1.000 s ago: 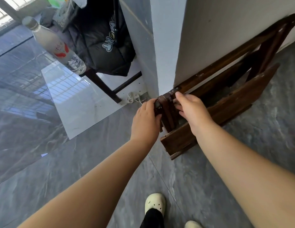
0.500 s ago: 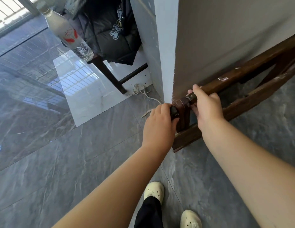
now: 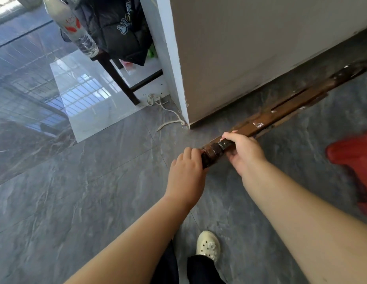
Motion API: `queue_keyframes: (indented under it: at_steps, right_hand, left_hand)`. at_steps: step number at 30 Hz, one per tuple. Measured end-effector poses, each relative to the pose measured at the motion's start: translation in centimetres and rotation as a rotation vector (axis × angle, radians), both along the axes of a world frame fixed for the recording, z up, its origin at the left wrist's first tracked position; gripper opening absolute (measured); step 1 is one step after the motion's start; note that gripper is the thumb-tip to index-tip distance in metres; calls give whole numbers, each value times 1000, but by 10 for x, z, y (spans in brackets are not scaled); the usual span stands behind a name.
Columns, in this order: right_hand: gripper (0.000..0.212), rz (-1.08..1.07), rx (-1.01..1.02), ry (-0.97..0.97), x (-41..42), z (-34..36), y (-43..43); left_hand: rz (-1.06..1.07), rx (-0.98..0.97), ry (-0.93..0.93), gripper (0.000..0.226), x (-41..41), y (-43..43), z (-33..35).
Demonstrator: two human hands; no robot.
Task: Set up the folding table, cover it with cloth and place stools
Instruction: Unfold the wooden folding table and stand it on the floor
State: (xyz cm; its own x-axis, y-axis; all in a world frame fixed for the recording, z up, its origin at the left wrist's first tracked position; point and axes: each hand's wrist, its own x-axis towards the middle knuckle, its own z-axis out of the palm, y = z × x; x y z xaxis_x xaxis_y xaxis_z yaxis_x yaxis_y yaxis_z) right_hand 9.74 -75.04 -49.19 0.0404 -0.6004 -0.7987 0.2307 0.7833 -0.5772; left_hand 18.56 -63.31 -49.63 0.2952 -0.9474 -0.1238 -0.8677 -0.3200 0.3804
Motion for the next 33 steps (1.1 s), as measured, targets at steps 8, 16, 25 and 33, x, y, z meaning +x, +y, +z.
queue_keyframes:
  at_steps: [8,16,25,33]
  right_hand:
    - [27,209,-21,-4,-23,-6,115]
    - [27,427,-47,36,-34,-17,268]
    - [22,505,-12,65,-93,11,432]
    - [21,782,-20,111,-201,14,535]
  left_hand:
    - [136,-9,111,35,-34,130,13]
    - [293,60,245,34,-65,295,11]
    - [390,51,295,30,-139,466,29]
    - [604,87,362,35,-273,572,37]
